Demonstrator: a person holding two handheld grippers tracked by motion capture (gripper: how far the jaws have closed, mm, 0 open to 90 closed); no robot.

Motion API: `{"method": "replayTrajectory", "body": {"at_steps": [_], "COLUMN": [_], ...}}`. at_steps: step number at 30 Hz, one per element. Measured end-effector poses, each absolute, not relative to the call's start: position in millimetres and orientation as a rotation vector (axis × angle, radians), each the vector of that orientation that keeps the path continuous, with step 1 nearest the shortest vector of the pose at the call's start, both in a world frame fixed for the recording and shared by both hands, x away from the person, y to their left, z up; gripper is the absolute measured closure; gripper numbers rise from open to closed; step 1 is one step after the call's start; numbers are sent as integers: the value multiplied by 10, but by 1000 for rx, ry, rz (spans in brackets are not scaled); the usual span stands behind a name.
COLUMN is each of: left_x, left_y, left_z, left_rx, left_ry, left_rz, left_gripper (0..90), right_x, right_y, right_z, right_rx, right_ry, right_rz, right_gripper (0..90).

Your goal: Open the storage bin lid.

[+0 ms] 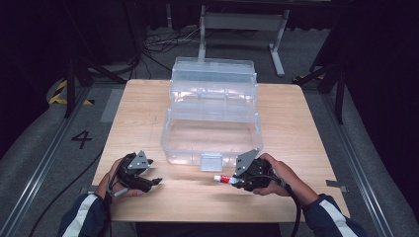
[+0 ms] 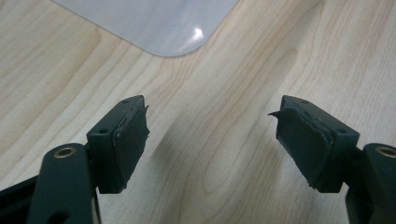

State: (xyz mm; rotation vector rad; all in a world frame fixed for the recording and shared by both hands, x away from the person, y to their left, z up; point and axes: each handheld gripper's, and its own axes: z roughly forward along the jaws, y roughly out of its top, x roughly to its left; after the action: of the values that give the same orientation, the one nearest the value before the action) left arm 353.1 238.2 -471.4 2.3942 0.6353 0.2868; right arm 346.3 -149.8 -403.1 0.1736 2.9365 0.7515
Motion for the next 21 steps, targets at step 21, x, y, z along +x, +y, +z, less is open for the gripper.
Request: {"method": "replayTrajectory", "body": {"at_steps": [21], "left_x": [3548], "left_y": [2480], "left_z": [-4845], "left_rx": [2299], "left_ry": [673], "left_rz": [243], "left_gripper": [185], "right_x": [3436], "right_y": [-1828], "right_z": [-3478], "right_rx": [171], "right_ry": [2843], "right_rz": [737], "right_gripper": [710]}}
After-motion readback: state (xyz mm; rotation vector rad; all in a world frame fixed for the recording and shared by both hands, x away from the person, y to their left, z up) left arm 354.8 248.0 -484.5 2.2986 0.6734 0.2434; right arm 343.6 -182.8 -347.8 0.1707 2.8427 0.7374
